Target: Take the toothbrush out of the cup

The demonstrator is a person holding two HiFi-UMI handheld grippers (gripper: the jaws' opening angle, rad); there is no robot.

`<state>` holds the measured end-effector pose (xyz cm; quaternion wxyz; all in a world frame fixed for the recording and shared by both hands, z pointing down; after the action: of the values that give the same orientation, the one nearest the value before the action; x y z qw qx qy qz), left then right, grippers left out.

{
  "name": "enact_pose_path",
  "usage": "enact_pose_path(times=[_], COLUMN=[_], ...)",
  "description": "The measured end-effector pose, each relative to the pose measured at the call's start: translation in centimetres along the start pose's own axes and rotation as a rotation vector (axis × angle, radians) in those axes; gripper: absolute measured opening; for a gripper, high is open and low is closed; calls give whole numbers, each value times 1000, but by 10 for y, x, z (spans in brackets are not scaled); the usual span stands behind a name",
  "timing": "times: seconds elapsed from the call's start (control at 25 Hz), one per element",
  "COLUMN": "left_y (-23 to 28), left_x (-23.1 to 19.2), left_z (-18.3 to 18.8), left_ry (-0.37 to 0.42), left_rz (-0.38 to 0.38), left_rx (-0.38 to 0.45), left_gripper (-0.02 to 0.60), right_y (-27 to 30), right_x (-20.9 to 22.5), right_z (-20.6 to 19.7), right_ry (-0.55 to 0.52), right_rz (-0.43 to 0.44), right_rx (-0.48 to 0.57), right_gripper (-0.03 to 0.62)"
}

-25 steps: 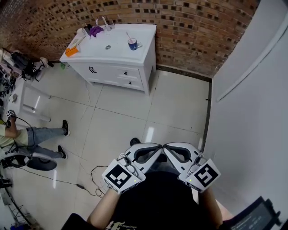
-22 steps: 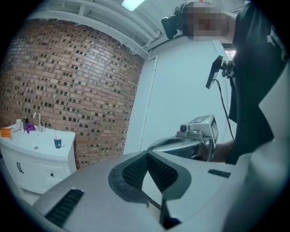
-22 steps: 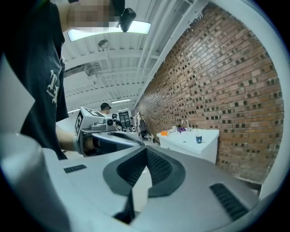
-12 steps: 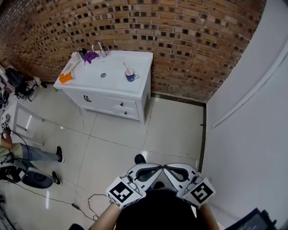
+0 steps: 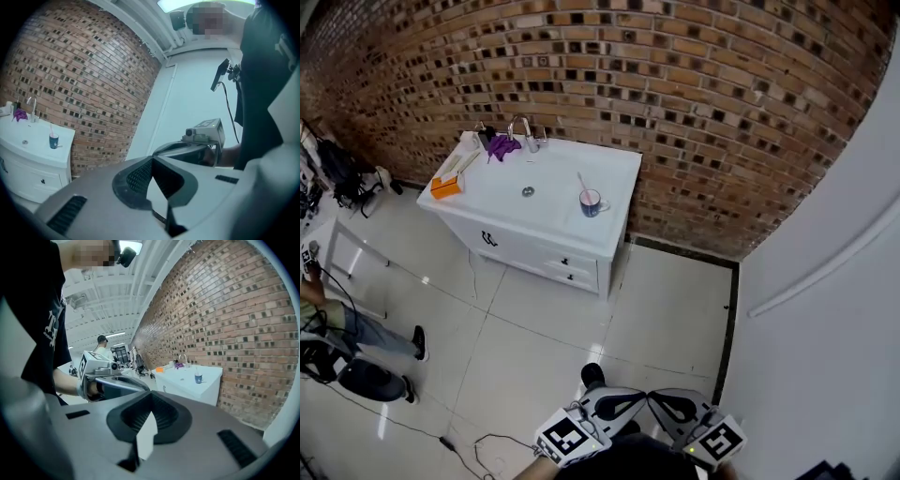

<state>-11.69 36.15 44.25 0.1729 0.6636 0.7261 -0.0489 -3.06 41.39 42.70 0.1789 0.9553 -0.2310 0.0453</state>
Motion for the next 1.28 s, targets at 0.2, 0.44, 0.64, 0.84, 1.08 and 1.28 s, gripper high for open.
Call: enact_pose_path(times=[0.2, 0.44, 0.64, 0.84, 1.08, 1.28], left_y=[-7, -3, -3, -6, -18, -23], left_x=[-27, -47, -63, -90, -115, -124], left_z=[4, 13, 22, 31, 46, 53], left_ry=[-35, -44, -41, -51, -47, -41], left_rz=[33, 44, 44, 48, 31, 18], left_rx=[5, 10, 18, 32, 64, 51], left_gripper=[0, 0, 0, 0, 0, 0], right_y=[28, 43, 55, 76, 98, 109], right_x=[10, 27, 38, 49, 52, 54], right_z=[9, 17, 25, 41, 59, 64], right_ry=[-6, 22, 26, -10, -45, -65], right_rz=[26, 43, 50, 38, 23, 26], right_rx=[-31, -15, -10, -12, -10, -27], right_gripper=[-15, -15, -15, -15, -15, -15])
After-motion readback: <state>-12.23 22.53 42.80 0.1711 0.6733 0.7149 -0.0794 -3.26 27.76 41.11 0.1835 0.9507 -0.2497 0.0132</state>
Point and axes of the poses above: the fingertips, and each gripper's own axes: y forward along the fingers, x to its right, z out of its top, the point moved 6 cm from there along -y, backward along the fingers
